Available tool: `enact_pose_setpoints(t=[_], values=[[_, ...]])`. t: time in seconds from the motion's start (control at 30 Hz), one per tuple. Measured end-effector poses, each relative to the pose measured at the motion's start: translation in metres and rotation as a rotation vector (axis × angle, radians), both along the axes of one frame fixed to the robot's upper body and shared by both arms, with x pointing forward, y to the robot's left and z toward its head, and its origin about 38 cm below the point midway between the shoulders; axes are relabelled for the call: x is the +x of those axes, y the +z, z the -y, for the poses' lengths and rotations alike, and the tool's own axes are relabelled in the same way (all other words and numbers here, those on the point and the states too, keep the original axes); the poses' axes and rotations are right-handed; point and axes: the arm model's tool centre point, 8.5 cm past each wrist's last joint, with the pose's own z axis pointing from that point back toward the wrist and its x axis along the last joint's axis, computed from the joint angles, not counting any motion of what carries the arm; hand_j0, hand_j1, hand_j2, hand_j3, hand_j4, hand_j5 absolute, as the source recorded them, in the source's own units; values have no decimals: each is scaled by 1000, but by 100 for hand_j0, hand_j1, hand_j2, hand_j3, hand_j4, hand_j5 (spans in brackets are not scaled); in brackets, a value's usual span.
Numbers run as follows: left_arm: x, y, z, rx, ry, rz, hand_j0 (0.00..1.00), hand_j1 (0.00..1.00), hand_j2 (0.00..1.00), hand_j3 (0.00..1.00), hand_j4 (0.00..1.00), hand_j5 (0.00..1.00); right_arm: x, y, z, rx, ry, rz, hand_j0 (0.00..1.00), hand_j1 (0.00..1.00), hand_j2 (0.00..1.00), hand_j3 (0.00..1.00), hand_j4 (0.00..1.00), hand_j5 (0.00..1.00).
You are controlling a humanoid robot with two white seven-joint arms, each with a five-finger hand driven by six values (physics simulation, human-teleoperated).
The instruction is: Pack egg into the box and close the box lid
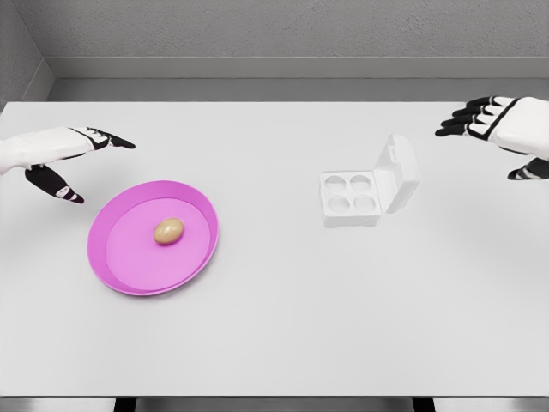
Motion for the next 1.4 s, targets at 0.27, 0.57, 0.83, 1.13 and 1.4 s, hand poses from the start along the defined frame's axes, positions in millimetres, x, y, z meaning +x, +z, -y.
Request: enact_pose_setpoints(t=[0.27, 0.57, 0.83, 1.13, 1.4], values=[[-23, -4, 26, 33, -116, -13, 100, 100, 100, 100, 100, 100, 0, 1, -5, 3, 17, 2, 100, 100, 100, 100, 100, 100], [-32, -39, 60, 54, -212, -93, 100, 100, 100, 100, 100, 100, 4, -29, 7, -27, -20, -95, 100, 100, 100, 100, 100, 100], [-31, -56, 84, 64, -257, -108, 96, 96, 96, 96, 96, 96, 10, -51, 26, -56, -87, -152, 100, 100, 100, 100, 100, 100], [-30, -61, 84, 73, -251, -117, 92, 92, 92, 92, 92, 92, 26, -59, 16, -95, -93, -122, 100, 100, 100, 100, 100, 100], [-29, -58, 87, 74, -262, -103, 93, 93, 93, 93, 93, 93, 36, -81, 19, -127, -121, -156, 100, 100, 100, 100, 100, 100]])
